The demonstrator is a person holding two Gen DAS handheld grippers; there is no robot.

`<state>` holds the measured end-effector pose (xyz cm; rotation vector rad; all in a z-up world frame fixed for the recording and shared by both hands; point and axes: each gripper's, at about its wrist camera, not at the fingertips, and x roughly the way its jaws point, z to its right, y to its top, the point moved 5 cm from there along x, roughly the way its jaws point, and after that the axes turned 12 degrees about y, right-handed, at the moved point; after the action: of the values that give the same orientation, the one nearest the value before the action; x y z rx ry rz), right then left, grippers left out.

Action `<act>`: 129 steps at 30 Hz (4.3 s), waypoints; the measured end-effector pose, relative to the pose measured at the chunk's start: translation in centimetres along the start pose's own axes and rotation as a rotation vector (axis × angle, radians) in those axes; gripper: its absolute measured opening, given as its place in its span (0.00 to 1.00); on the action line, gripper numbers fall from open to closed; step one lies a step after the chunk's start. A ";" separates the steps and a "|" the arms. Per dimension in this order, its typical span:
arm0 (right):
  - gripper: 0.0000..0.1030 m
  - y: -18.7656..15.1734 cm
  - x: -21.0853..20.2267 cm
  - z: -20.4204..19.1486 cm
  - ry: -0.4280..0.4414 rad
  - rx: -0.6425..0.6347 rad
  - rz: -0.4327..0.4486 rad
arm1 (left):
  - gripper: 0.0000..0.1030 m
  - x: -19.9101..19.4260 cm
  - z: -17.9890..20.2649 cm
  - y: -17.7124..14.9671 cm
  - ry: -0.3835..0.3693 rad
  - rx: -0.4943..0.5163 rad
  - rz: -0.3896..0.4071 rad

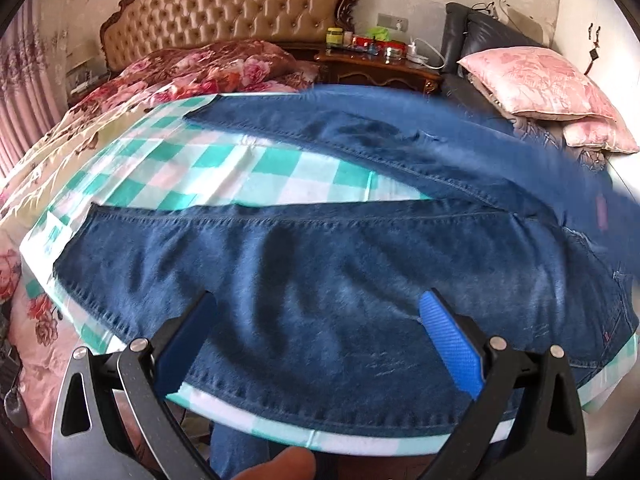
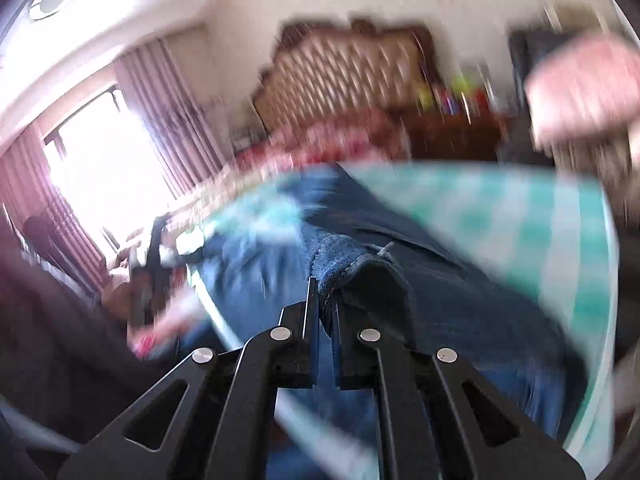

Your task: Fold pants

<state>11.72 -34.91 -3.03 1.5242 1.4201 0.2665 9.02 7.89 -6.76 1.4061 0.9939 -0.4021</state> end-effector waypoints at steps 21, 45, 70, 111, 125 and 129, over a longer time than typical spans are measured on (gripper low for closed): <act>0.07 -5.4 -2.3 7.8 -0.151 0.207 -0.032 | 0.52 20.9 -7.5 13.4 -0.433 -0.582 -0.286; 0.64 -9.0 -8.2 11.7 -0.377 0.593 0.113 | 0.01 8.8 -15.7 -3.3 -0.429 -0.706 -0.288; 0.16 -9.5 -3.4 7.5 -0.263 1.135 0.398 | 0.01 9.8 -16.2 -0.3 -0.500 -0.710 -0.265; 0.08 -8.6 -9.8 12.7 -0.590 0.818 0.346 | 0.01 5.2 -14.4 -4.6 -0.496 -0.585 -0.270; 0.08 -11.7 -8.4 15.1 -0.721 0.853 0.237 | 0.06 9.3 -15.3 -7.9 -0.552 -0.693 -0.339; 0.08 -11.5 -8.2 15.5 -0.730 0.856 0.225 | 0.09 11.9 -18.7 -6.8 -0.587 -0.792 -0.301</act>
<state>13.30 -51.69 -15.54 2.1480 0.7714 -0.7997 4.31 27.79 -17.68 0.3818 0.7404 -0.5258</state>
